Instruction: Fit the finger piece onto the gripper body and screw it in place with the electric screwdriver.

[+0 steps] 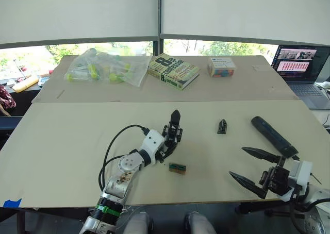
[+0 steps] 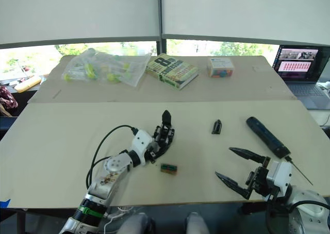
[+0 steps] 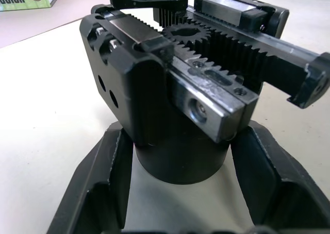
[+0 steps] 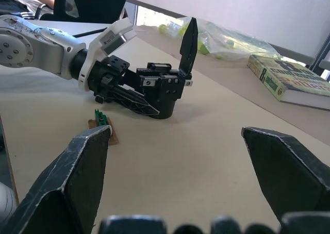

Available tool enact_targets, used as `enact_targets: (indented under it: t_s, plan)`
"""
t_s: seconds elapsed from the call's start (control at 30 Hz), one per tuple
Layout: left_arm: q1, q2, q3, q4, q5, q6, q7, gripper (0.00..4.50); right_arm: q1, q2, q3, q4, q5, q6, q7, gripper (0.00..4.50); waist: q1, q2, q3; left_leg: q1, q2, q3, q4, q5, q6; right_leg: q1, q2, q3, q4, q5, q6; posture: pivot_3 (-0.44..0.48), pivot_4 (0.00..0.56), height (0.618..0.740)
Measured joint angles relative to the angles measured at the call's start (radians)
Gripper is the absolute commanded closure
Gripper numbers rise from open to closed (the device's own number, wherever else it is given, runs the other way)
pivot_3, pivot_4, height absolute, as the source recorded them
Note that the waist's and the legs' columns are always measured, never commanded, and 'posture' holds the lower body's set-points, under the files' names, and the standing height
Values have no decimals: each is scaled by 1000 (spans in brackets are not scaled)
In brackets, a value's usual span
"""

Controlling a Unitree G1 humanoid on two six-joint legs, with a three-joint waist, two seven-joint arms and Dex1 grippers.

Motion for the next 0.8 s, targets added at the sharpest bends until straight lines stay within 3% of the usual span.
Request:
enact_targets:
  t_s: [0.03, 0.37, 0.53, 0.8]
  plan:
    - [3, 7, 0, -3, -8, 2, -10, 36, 0, 0, 0, 0, 0, 0, 0, 0, 0, 0, 0, 0, 0, 0, 0, 0, 0, 0, 0, 0, 0, 0, 0, 0, 150, 740]
    - [-23, 145, 43, 33, -84, -16, -157, 36, 6, -1, -1, 0, 0, 0, -5, 0, -1, 0, 0, 1, 0, 0, 0, 0, 0, 1, 0, 0, 0, 0, 0, 0, 150, 740]
    - [-162, 203, 41, 219, -101, -83, -319, 36, 9, -1, -2, 0, 0, 0, -8, 0, 3, 0, 0, 1, -1, 0, 0, 0, 0, 1, 0, 0, 0, 0, 0, 0, 150, 740]
    - [-344, 151, 40, 544, -113, -254, -526, 36, 12, 0, -2, -2, 0, -1, -18, 0, -2, 0, 0, 0, -1, 0, 0, 0, 0, 1, 1, 0, 0, 0, 0, 0, 150, 740]
